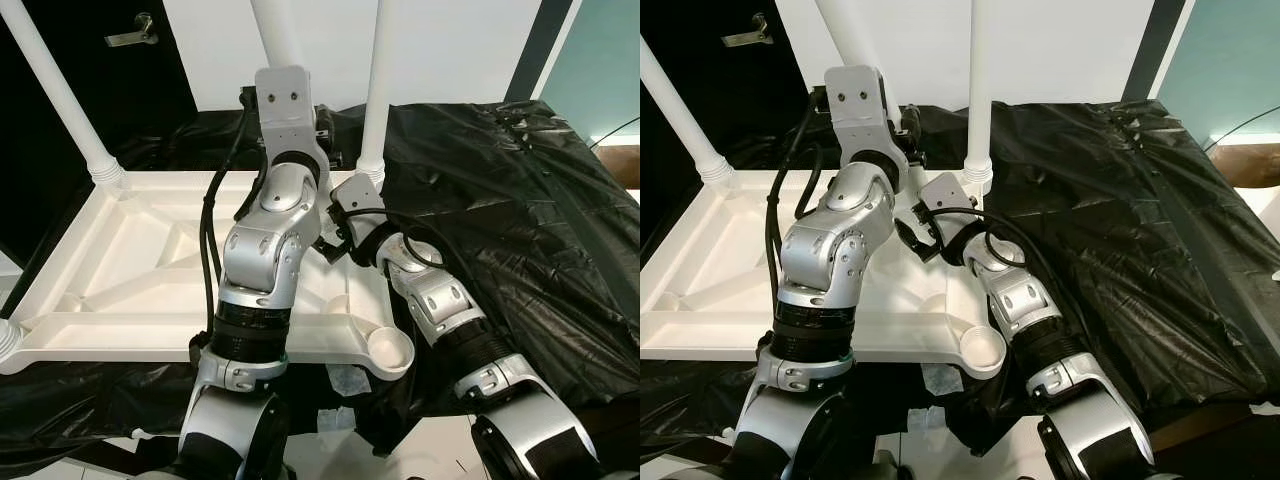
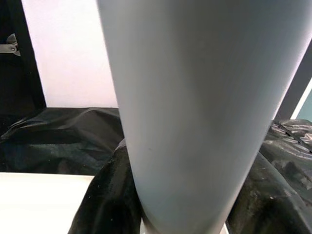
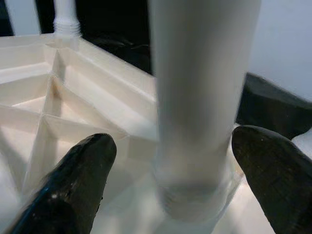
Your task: Building children table
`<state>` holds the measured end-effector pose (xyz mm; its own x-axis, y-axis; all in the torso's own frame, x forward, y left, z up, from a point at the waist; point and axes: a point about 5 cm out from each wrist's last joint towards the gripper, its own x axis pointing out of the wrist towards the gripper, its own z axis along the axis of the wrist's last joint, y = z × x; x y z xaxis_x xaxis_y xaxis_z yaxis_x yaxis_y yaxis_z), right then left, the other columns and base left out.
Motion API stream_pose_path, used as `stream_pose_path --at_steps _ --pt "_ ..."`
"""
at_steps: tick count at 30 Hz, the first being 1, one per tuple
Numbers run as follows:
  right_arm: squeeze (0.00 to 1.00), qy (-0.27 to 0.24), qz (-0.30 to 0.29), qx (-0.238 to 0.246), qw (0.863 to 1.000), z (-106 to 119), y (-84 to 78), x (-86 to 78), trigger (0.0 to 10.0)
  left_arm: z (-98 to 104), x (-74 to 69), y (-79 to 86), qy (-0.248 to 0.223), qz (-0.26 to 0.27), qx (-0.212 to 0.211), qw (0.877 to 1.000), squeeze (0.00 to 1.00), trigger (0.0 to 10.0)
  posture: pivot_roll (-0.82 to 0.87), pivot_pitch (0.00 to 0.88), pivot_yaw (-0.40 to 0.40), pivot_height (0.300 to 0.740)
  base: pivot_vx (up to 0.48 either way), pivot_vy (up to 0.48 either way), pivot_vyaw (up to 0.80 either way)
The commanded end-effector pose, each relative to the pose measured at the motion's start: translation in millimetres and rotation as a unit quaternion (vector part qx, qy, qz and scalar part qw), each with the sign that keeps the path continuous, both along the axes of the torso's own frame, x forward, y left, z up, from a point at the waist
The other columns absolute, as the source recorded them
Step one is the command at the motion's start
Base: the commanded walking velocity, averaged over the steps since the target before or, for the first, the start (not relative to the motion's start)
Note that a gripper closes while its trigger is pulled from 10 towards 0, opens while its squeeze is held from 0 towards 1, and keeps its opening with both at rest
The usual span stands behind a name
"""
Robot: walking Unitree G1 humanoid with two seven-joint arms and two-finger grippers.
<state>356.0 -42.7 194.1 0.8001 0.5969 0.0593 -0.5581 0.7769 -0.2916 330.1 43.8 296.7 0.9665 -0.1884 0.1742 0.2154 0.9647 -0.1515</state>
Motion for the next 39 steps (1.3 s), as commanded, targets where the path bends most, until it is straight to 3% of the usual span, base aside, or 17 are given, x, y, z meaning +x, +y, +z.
stream_pose_path --at_steps 1,5,13,14,15,16,17,27,28,29,30,31,36,37,38,39 --pt "0.0 -0.018 -0.009 0.0 1.0 6.6 -0.1 3.6 10.0 10.7 -6.4 -10.5 -0.018 -0.037 0.003 0.999 0.0 10.0 0.13 0.018 0.031 0.74 0.0 0.0 0.0" --pt "0.0 -0.034 -0.014 -0.004 0.999 11.6 0.5 7.8 10.0 10.3 -12.6 -21.8 -0.007 -0.063 0.002 0.998 0.0 10.0 0.13 0.019 0.03 0.74 0.0 0.0 0.0" --pt "0.0 -0.036 -0.012 -0.006 0.999 12.7 3.8 9.7 10.0 10.3 -16.5 -29.3 -0.005 -0.079 0.002 0.997 0.0 10.0 0.14 0.02 0.025 0.74 0.0 0.0 0.0" --pt "0.0 -0.035 -0.011 -0.006 0.999 12.1 5.0 9.7 6.2 10.7 -17.2 -30.7 -0.005 -0.082 0.001 0.997 0.0 10.0 0.14 0.019 0.024 0.74 0.0 0.0 0.0" --pt "0.0 -0.034 -0.009 -0.006 0.999 10.5 6.1 9.7 3.6 11.5 -17.9 -31.9 -0.005 -0.085 -0.002 0.996 0.0 10.0 0.14 0.019 0.024 0.74 0.0 0.0 0.0" --pt "0.0 -0.034 -0.009 -0.006 0.999 10.5 6.1 9.7 3.6 11.5 -17.9 -31.9 -0.005 -0.085 -0.002 0.996 0.0 10.0 0.14 0.019 0.024 0.74 0.0 0.0 0.0" --pt "0.0 -0.034 -0.01 -0.007 0.999 7.9 7.0 9.9 0.0 13.3 -18.9 -32.9 -0.006 -0.09 -0.007 0.996 0.0 10.0 0.14 0.019 0.023 0.74 0.0 0.0 0.0" --pt "0.0 -0.043 -0.014 -0.015 0.999 3.5 2.7 10.1 0.0 14.6 -19.5 -31.5 -0.01 -0.1 -0.011 0.995 0.0 10.0 0.14 0.019 0.021 0.74 0.0 0.0 0.0" --pt "0.0 -0.044 -0.013 -0.015 0.999 4.1 1.1 9.7 0.0 16.5 -22.5 -32.4 -0.036 -0.133 -0.01 0.99 0.0 10.0 0.14 0.018 0.021 0.74 0.0 0.0 0.0" --pt "0.0 -0.045 -0.014 -0.015 0.999 5.1 -0.8 9.5 7.1 16.7 -25.2 -33.3 -0.045 -0.165 -0.023 0.985 0.24 10.0 0.14 0.018 0.021 0.74 0.0 0.0 0.0" --pt "0.0 -0.046 -0.015 -0.015 0.999 5.9 -2.1 9.4 7.1 16.8 -27.0 -33.7 -0.051 -0.187 -0.033 0.981 0.24 10.0 0.14 0.018 0.021 0.74 0.0 0.0 0.0" --pt "0.0 -0.047 -0.016 -0.015 0.999 6.4 -2.7 9.5 10.0 16.8 -28.0 -33.9 -0.053 -0.198 -0.04 0.978 1.0 10.0 0.14 0.019 0.02 0.74 0.0 0.0 0.0" --pt "0.0 -0.04 -0.006 -0.009 0.999 7.5 -5.9 8.3 10.0 16.0 -28.4 -28.4 -0.077 -0.208 -0.013 0.975 1.0 10.0 0.13 0.02 0.02 0.74 0.0 0.0 0.0" --pt "0.0 -0.037 -0.001 -0.007 0.999 8.7 -7.9 7.5 10.0 16.8 -31.6 -26.6 -0.099 -0.235 -0.003 0.967 0.33 10.0 0.13 0.02 0.02 0.74 0.0 0.0 0.0" --pt "0.0 -0.033 0.007 -0.005 0.999 9.5 -8.9 6.7 10.0 16.5 -33.8 -25.3 -0.116 -0.264 0.013 0.958 0.0 10.0 0.13 0.02 0.018 0.74 0.0 0.0 0.0" --pt "0.0 -0.033 0.007 -0.005 0.999 9.5 -8.9 6.7 10.0 16.5 -33.8 -25.3 -0.116 -0.264 0.013 0.958 0.0 10.0 0.13 0.02 0.018 0.74 0.0 0.0 0.0"
